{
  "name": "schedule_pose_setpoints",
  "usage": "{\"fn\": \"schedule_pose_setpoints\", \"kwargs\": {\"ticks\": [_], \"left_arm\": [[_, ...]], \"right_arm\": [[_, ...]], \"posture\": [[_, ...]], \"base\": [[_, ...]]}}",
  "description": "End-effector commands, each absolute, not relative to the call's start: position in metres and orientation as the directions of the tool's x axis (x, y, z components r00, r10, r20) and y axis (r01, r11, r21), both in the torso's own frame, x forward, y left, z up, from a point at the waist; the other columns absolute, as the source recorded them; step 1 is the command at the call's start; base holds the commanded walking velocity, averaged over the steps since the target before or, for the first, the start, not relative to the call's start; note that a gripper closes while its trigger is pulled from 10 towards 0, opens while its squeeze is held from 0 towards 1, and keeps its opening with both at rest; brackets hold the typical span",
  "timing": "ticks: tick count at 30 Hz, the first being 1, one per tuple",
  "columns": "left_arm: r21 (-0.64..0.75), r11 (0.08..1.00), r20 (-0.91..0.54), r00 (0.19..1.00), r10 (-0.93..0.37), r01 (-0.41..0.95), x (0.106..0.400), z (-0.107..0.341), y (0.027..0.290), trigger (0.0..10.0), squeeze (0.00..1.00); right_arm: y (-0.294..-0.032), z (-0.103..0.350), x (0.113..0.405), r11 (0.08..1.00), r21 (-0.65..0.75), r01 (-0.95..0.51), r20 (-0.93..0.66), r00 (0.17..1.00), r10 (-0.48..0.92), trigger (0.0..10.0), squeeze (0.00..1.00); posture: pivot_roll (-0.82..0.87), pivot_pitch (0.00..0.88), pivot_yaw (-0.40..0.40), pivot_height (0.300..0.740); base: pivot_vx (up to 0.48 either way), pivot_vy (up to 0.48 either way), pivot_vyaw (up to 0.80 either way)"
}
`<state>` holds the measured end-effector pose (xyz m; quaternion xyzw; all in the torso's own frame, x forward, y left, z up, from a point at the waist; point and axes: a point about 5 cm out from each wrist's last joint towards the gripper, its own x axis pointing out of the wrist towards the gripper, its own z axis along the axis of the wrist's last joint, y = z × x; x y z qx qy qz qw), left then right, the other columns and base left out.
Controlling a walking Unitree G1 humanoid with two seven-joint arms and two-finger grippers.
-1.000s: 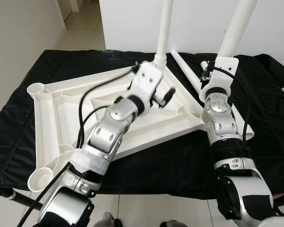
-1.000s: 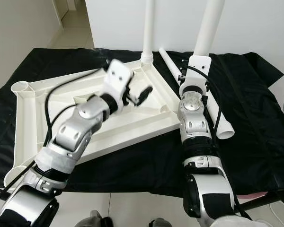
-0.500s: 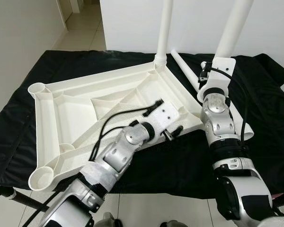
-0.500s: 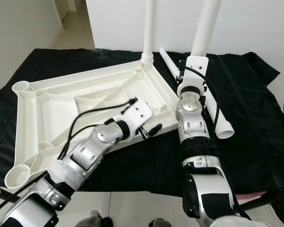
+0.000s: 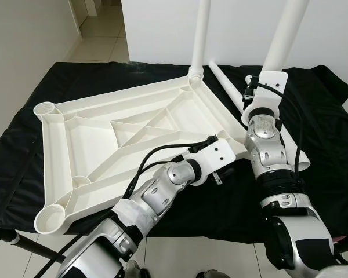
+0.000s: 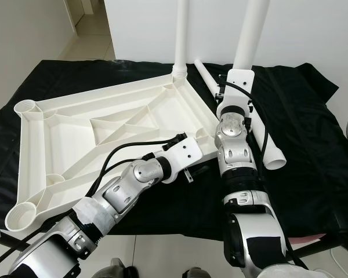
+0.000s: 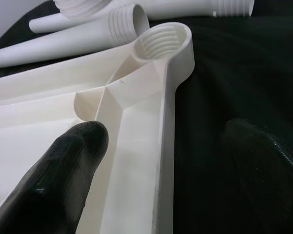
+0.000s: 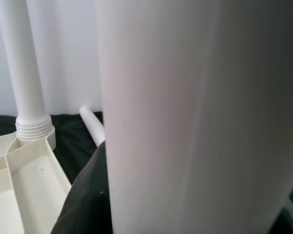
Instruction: Building children table
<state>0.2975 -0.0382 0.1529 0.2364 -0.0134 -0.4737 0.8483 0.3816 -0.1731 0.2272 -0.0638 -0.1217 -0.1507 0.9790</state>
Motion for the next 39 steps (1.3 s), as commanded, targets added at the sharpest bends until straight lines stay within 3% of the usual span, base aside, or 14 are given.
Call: {"fn": "schedule_pose_setpoints", "kwargs": {"ticks": [1,2,3,4,8,9,10,11,12,20,21,22,23,39], "left_arm": [[0.422,0.427,-0.219,0.548,-0.807,0.799,0.299,0.151,-0.039,9.1,0.0],[0.418,0.435,-0.235,0.558,-0.796,0.798,0.302,0.149,-0.038,0.9,0.0],[0.418,0.435,-0.235,0.558,-0.796,0.798,0.302,0.149,-0.038,0.9,0.0],[0.412,0.443,-0.246,0.565,-0.787,0.796,0.304,0.147,-0.038,0.0,0.0],[0.403,0.459,-0.266,0.582,-0.769,0.791,0.308,0.142,-0.038,0.0,0.0],[0.402,0.459,-0.278,0.583,-0.763,0.792,0.308,0.139,-0.04,2.4,0.0],[0.402,0.459,-0.278,0.583,-0.763,0.792,0.308,0.139,-0.04,2.4,0.0],[0.406,0.46,-0.284,0.587,-0.758,0.79,0.309,0.138,-0.04,9.0,0.0],[0.409,0.46,-0.285,0.59,-0.756,0.788,0.309,0.138,-0.04,10.0,0.0],[0.396,0.477,-0.294,0.601,-0.743,0.784,0.313,0.136,-0.042,10.0,0.0],[0.39,0.484,-0.293,0.603,-0.742,0.784,0.314,0.136,-0.043,3.7,0.0],[0.386,0.486,-0.289,0.603,-0.743,0.784,0.315,0.137,-0.044,1.4,0.0],[0.383,0.486,-0.286,0.602,-0.746,0.785,0.315,0.138,-0.045,0.0,0.0],[0.399,0.466,-0.294,0.591,-0.751,0.79,0.318,0.138,-0.04,0.0,0.0]], "right_arm": [[-0.176,0.233,0.381,0.94,-0.084,0.33,0.278,0.914,-0.296,10.0,0.0],[-0.179,0.233,0.38,0.937,-0.083,0.34,0.279,0.91,-0.306,10.0,0.0],[-0.179,0.233,0.38,0.937,-0.083,0.34,0.279,0.91,-0.306,10.0,0.0],[-0.18,0.233,0.38,0.935,-0.084,0.344,0.28,0.909,-0.309,10.0,0.0],[-0.181,0.233,0.379,0.932,-0.083,0.352,0.281,0.906,-0.317,10.0,0.0],[-0.182,0.233,0.379,0.931,-0.082,0.356,0.282,0.904,-0.321,10.0,0.0],[-0.182,0.233,0.379,0.931,-0.082,0.356,0.282,0.904,-0.321,10.0,0.0],[-0.183,0.233,0.379,0.93,-0.082,0.358,0.282,0.903,-0.323,10.0,0.0],[-0.183,0.234,0.379,0.93,-0.082,0.359,0.283,0.903,-0.324,10.0,0.0],[-0.182,0.233,0.379,0.93,-0.079,0.36,0.281,0.903,-0.326,10.0,0.0],[-0.181,0.233,0.38,0.93,-0.078,0.358,0.28,0.904,-0.324,10.0,0.0],[-0.18,0.233,0.38,0.932,-0.079,0.354,0.278,0.905,-0.321,10.0,0.0],[-0.178,0.232,0.38,0.933,-0.079,0.351,0.277,0.907,-0.317,10.0,0.0],[-0.175,0.231,0.38,0.937,-0.085,0.34,0.273,0.912,-0.306,10.0,0.0]], "posture": [[-0.12,0.051,0.048,0.74],[-0.13,0.052,0.054,0.74],[-0.13,0.052,0.054,0.74],[-0.13,0.052,0.054,0.74],[-0.13,0.052,0.055,0.74],[-0.14,0.05,0.059,0.74],[-0.14,0.05,0.059,0.74],[-0.14,0.05,0.059,0.74],[-0.14,0.049,0.061,0.74],[-0.14,0.049,0.061,0.74],[-0.14,0.049,0.061,0.74],[-0.14,0.049,0.061,0.74],[-0.13,0.051,0.062,0.74],[-0.13,0.052,0.06,0.74]], "base": [[0.0,0.0,0.0],[0.0,0.0,0.0],[0.0,0.0,0.0],[0.0,0.0,0.0],[0.0,0.0,0.0],[0.0,0.0,0.0],[0.0,0.0,0.0],[0.0,0.0,0.0],[0.0,0.0,0.0],[0.0,0.0,0.0],[0.0,0.0,0.0],[0.0,0.0,0.0],[0.0,0.0,0.0],[0.0,0.0,0.0]]}}
